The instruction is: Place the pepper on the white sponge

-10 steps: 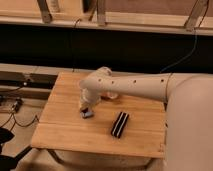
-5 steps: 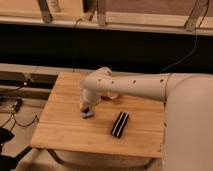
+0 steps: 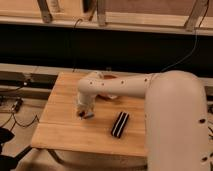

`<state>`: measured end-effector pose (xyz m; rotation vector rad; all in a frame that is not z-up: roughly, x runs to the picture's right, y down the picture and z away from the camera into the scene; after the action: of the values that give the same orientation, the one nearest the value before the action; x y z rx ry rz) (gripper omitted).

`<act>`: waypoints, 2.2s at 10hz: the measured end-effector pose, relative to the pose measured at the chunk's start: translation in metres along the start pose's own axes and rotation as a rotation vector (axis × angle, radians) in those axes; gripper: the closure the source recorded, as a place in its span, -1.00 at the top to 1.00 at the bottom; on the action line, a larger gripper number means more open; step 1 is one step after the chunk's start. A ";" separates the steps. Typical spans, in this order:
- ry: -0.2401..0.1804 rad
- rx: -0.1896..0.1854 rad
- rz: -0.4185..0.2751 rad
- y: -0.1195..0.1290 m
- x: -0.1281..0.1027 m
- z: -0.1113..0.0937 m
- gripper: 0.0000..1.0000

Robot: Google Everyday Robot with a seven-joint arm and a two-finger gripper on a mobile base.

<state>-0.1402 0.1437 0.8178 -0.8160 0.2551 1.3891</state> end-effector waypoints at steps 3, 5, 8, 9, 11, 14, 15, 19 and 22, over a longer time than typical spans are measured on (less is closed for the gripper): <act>0.025 0.048 0.060 -0.026 -0.009 0.020 -1.00; 0.024 0.064 0.087 -0.037 -0.016 0.023 -1.00; 0.013 0.067 0.100 -0.036 -0.024 0.024 -0.86; 0.012 0.067 0.100 -0.036 -0.024 0.024 -0.90; 0.012 0.067 0.100 -0.036 -0.024 0.024 -0.93; 0.012 0.067 0.100 -0.036 -0.024 0.024 -0.38; 0.012 0.067 0.100 -0.036 -0.024 0.024 -0.19; 0.012 0.067 0.100 -0.036 -0.024 0.024 0.58; 0.012 0.067 0.100 -0.036 -0.024 0.024 0.60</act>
<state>-0.1188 0.1422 0.8619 -0.7651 0.3542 1.4614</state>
